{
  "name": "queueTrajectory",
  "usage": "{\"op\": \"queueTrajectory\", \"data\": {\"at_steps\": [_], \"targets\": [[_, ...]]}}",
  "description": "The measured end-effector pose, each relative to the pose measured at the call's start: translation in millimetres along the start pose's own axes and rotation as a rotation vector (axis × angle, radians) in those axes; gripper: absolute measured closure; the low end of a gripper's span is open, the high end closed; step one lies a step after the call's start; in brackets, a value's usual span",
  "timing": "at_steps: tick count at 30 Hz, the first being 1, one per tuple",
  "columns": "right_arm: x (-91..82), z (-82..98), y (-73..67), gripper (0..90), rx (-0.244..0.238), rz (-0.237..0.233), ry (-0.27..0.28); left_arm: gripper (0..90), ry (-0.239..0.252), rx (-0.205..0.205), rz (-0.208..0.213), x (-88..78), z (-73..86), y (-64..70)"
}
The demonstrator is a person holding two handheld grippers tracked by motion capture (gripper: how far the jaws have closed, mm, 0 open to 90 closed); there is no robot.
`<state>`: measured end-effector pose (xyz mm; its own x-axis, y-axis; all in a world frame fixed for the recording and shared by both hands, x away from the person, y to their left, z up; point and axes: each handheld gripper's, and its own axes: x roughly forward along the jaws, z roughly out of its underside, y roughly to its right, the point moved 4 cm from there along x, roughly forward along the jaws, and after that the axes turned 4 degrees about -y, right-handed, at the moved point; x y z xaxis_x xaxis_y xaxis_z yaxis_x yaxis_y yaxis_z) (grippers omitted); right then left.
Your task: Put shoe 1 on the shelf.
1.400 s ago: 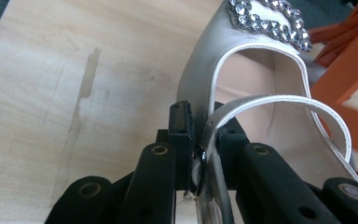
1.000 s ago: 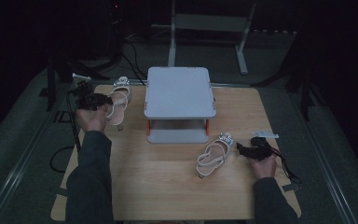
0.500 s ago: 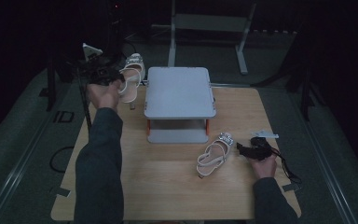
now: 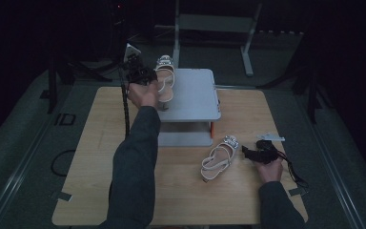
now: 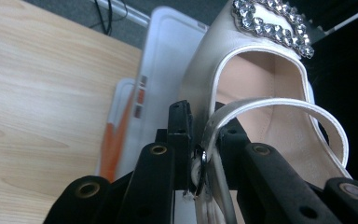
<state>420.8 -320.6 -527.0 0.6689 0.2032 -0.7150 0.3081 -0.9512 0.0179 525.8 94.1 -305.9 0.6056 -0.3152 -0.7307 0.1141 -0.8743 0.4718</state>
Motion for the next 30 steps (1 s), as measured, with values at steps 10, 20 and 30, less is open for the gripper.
{"op": "queueTrajectory", "data": {"at_steps": [10,20,30], "targets": [[0.2,-0.3,0.0,27.6,0.001,0.0,0.0,79.7,-0.035,0.006,-0.022,26.3,7.6,18.9],[0.3,-0.4,0.0,27.6,0.002,0.0,-0.001,79.6,-0.009,-0.003,-0.067,29.9,5.1,20.1],[0.3,-0.4,-0.2,27.6,0.004,-0.001,-0.002,55.9,0.05,0.114,0.045,26.3,4.4,23.0]]}}
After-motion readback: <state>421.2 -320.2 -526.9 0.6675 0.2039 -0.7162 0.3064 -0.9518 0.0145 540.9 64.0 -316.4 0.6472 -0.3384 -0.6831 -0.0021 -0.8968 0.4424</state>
